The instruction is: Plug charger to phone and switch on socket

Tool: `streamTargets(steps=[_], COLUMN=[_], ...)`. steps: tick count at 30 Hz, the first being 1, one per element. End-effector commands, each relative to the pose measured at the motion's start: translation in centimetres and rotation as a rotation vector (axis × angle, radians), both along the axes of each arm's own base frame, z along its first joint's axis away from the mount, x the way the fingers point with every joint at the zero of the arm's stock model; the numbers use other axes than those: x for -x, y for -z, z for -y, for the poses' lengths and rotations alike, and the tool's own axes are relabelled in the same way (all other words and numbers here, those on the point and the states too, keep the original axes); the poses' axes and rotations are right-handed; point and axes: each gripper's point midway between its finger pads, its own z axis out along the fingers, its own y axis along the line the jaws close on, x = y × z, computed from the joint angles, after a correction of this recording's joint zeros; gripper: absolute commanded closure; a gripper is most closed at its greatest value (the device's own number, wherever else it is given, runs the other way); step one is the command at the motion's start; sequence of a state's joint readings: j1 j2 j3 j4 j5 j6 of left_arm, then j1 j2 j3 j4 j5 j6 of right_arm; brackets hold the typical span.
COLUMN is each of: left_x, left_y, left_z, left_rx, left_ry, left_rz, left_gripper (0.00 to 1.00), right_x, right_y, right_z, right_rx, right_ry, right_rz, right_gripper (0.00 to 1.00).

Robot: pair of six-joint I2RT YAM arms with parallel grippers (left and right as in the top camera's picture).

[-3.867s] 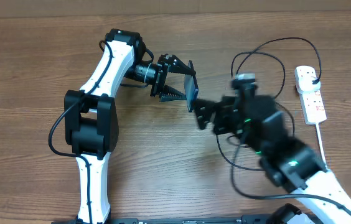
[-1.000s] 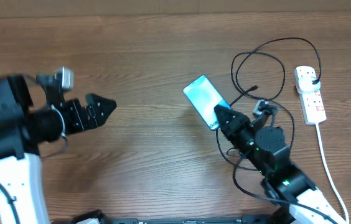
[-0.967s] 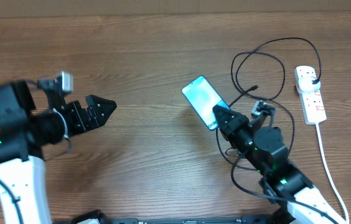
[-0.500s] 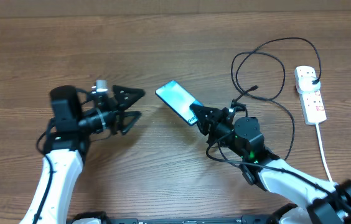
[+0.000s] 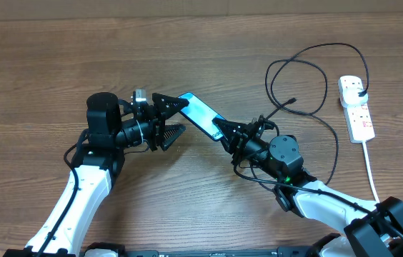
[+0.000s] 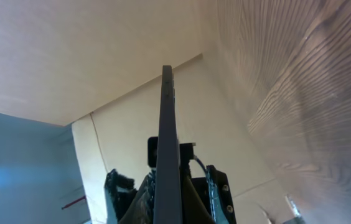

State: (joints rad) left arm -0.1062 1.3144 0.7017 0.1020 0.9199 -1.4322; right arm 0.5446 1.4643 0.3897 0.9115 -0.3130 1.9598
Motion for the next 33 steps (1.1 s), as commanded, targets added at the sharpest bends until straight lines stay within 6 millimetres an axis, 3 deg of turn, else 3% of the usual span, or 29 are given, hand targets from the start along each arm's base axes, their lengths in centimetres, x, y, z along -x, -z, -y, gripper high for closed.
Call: streamTargets(steps=[1,4,12,21,33], left_x=[-0.3,-0.3,0.4,0.5,0.6], left_y=[0.4,0.4,0.5,0.5,0.7], left_z=[0.0,0.0,1.3,1.5,2.0], left_rx=[0.014,0.022,0.019,0.018,0.003], left_ry=[-0.038,-0.049,-0.012,-0.004,-0.008], left_rz=[-0.056,-0.078,-0.082,-0.082,-0.079], left_gripper=[0.17,0.2,0.25,0.54,0.72], right_x=[0.8,1.4,1.6,1.4,2.1], right_y=[-1.7,-1.5,-1.6,-2.5,-2.9], right_z=[-1.1,-1.9,-2.5,-2.5,-3.3], right_rx=[-0.048,-0.034,0.14,0.141,0.041], right_ry=[-0.044,-0.06,-0.042,-0.033,-0.056], right_rz=[0.022,0.029,0.249,0.302,0.198], right_gripper=[0.96,0.96,0.96,0.96,0.96])
